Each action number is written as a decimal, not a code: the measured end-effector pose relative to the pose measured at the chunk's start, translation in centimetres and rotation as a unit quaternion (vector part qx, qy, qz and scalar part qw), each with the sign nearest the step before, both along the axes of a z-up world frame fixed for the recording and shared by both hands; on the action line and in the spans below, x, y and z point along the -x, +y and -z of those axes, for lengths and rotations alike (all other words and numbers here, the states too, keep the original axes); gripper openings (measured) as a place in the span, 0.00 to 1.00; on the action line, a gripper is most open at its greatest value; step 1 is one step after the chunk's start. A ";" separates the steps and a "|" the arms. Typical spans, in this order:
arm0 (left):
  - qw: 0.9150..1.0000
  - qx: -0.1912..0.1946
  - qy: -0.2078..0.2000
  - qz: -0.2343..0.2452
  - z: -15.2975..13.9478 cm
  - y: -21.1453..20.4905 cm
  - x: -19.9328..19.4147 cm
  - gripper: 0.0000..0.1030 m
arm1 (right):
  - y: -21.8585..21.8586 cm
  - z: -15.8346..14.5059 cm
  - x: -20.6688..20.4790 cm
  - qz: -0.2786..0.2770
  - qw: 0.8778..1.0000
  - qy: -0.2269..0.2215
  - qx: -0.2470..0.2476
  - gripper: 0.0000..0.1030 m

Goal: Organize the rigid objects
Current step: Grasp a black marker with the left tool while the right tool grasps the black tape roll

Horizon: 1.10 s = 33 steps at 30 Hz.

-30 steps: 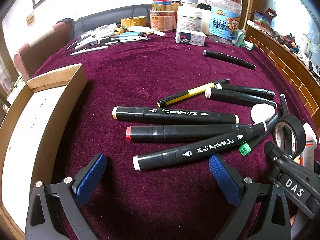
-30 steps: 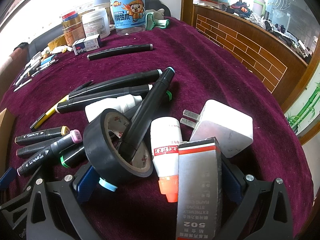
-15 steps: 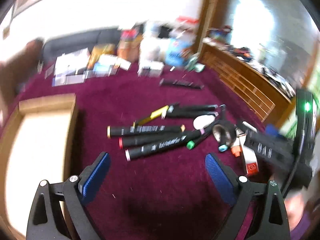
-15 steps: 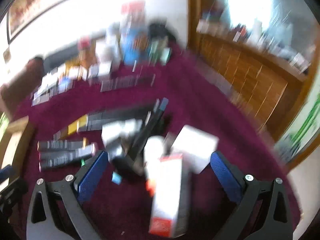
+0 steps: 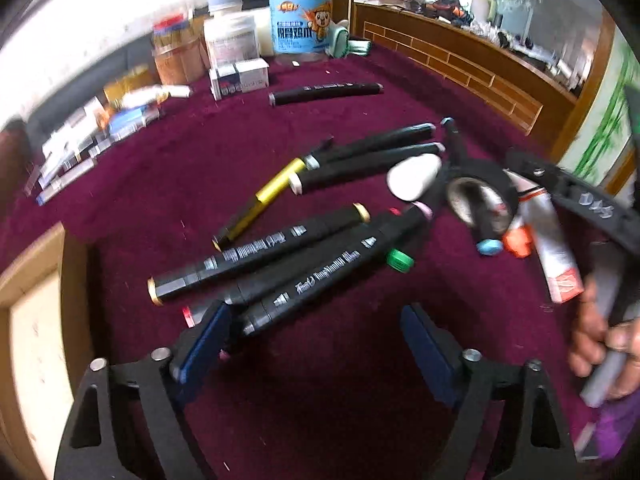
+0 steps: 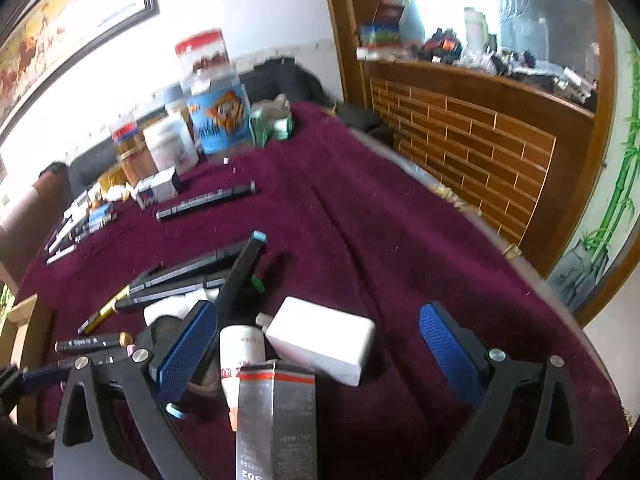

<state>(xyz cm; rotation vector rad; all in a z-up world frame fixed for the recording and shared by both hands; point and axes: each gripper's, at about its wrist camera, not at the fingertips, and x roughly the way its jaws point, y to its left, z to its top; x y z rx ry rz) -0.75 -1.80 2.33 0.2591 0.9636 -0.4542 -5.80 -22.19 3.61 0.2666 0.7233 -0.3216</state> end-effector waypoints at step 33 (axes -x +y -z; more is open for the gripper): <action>0.976 0.203 0.046 -0.068 -2.7 5.6 6.2 0.15 | -0.9 0.8 0.0 0.014 1.000 0.021 -0.016 0.99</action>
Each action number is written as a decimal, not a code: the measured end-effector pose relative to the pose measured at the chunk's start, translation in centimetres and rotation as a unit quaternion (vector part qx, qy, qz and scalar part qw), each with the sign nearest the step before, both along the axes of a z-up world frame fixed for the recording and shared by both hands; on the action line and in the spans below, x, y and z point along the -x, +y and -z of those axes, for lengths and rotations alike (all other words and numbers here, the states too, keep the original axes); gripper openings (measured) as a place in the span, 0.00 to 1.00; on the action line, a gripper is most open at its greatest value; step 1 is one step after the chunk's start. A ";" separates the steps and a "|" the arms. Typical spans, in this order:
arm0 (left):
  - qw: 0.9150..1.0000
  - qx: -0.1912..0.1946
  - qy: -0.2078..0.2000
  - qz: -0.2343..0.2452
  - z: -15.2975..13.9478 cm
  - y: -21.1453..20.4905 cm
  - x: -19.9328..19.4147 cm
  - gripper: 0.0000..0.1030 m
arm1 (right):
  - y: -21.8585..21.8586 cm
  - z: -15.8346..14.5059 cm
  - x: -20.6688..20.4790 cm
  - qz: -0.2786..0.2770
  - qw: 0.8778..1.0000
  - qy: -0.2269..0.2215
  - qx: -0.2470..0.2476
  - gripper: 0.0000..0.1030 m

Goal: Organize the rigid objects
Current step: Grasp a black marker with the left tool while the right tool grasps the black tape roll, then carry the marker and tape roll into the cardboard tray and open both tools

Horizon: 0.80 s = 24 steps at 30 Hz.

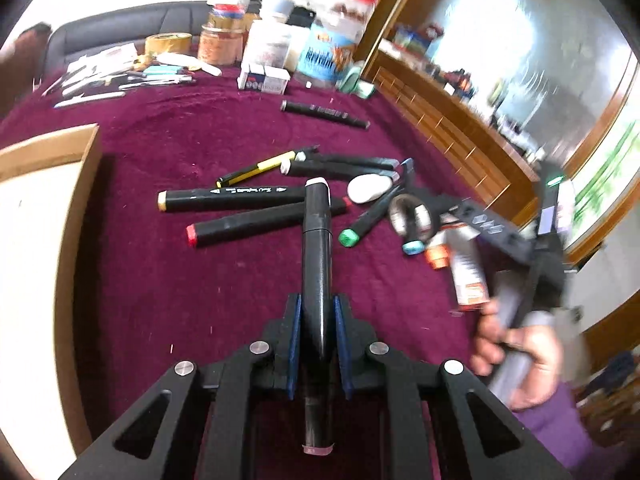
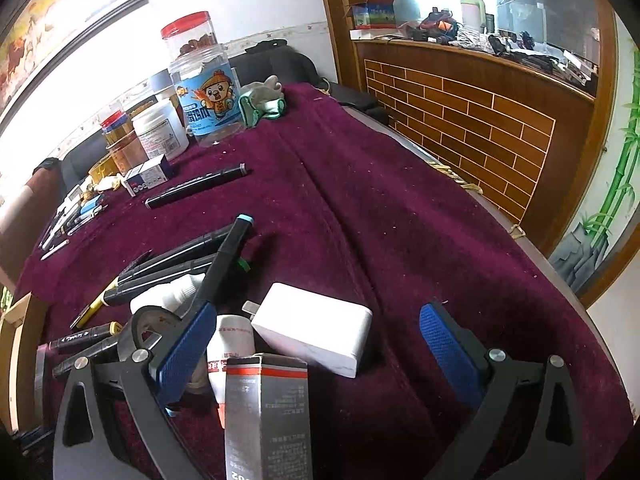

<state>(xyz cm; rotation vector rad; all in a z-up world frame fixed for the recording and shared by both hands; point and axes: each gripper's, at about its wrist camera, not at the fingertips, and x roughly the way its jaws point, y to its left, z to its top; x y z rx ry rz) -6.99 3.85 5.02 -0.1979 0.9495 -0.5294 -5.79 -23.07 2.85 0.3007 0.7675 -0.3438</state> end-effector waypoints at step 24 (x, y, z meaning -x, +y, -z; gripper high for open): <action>0.999 0.038 -0.010 -0.030 -1.3 5.8 3.9 0.15 | 8.9 -1.9 -2.7 -0.235 0.960 0.086 0.123 0.17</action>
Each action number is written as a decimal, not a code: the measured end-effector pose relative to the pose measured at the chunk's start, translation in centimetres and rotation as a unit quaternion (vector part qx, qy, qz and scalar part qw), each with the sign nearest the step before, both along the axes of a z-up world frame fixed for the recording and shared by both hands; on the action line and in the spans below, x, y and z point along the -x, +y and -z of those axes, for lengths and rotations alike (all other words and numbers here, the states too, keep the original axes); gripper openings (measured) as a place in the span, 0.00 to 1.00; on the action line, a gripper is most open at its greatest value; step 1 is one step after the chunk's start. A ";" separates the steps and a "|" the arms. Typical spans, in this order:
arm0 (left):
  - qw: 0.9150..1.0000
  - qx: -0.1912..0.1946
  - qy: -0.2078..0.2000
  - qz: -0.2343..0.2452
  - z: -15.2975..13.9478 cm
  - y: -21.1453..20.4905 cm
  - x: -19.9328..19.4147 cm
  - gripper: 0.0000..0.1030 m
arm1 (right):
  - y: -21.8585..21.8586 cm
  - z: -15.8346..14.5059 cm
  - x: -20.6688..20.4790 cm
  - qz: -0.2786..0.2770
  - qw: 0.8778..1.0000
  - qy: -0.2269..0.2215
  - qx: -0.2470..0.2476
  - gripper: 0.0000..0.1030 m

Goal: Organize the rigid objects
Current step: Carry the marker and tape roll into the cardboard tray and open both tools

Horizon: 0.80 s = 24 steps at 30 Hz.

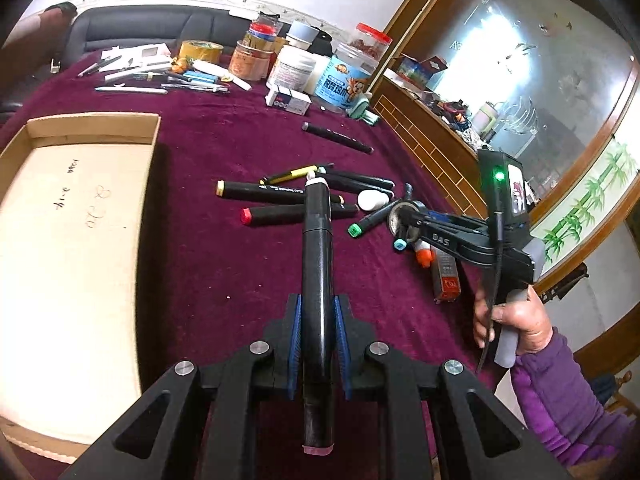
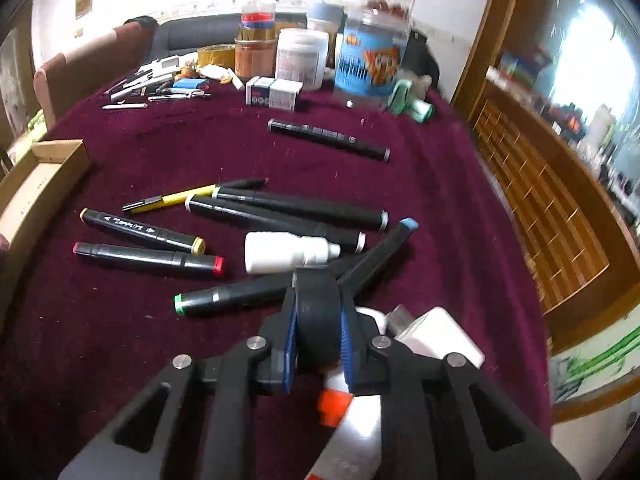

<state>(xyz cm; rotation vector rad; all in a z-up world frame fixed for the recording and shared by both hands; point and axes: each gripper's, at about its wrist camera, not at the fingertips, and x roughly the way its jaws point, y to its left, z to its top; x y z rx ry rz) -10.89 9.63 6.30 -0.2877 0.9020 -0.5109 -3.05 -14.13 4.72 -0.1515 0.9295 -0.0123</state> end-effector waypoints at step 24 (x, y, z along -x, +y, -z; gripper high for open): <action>0.989 0.014 0.085 -0.121 2.3 13.0 -9.8 0.15 | 20.4 -6.0 -4.0 -0.180 0.947 0.064 -0.257 0.17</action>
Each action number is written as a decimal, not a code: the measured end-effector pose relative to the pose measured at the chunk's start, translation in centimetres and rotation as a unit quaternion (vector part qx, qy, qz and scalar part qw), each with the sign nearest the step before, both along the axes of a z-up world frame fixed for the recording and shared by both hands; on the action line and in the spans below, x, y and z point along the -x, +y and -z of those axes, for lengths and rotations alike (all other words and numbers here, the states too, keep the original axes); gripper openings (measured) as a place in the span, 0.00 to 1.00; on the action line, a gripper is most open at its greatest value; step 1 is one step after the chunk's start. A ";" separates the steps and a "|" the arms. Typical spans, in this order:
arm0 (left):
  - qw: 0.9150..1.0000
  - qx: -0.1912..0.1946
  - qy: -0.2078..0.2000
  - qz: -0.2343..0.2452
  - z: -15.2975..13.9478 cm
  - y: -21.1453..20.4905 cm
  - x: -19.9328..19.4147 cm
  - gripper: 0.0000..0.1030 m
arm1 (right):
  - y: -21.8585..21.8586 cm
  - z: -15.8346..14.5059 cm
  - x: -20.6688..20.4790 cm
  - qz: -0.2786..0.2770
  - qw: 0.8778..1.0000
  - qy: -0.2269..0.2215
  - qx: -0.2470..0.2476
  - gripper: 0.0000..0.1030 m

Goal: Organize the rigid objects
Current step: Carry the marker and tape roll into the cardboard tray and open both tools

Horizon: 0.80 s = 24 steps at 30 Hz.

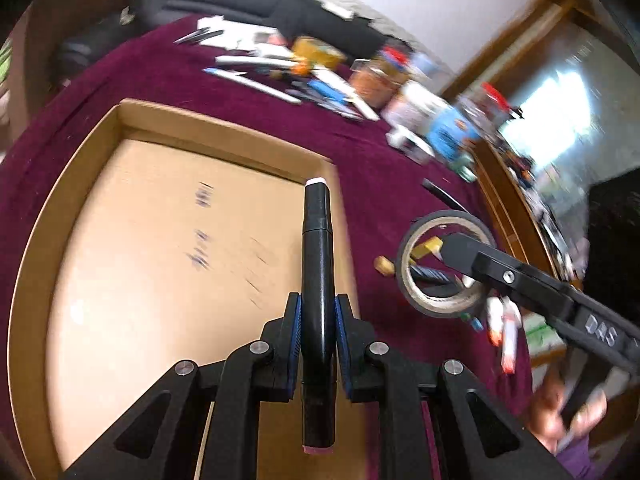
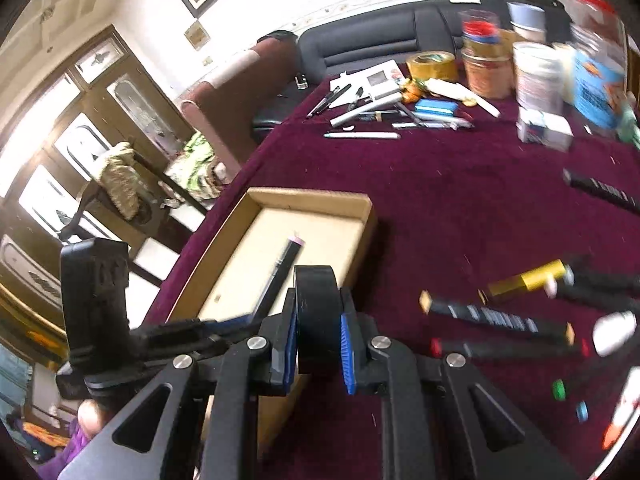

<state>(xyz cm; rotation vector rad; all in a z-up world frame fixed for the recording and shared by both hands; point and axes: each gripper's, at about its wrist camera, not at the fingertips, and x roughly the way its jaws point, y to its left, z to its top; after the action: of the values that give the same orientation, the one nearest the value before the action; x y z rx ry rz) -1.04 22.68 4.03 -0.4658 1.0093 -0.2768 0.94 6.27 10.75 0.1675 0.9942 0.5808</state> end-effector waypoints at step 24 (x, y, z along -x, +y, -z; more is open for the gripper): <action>0.997 0.035 -0.027 -0.064 -1.6 2.4 1.2 0.63 | -0.2 0.0 -3.2 0.064 0.996 -0.040 0.042 0.44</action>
<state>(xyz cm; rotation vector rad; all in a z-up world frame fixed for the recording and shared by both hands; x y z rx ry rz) -2.22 25.11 5.58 -0.5820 0.9158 -0.2096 4.14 6.05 10.75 0.1303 0.9210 0.4249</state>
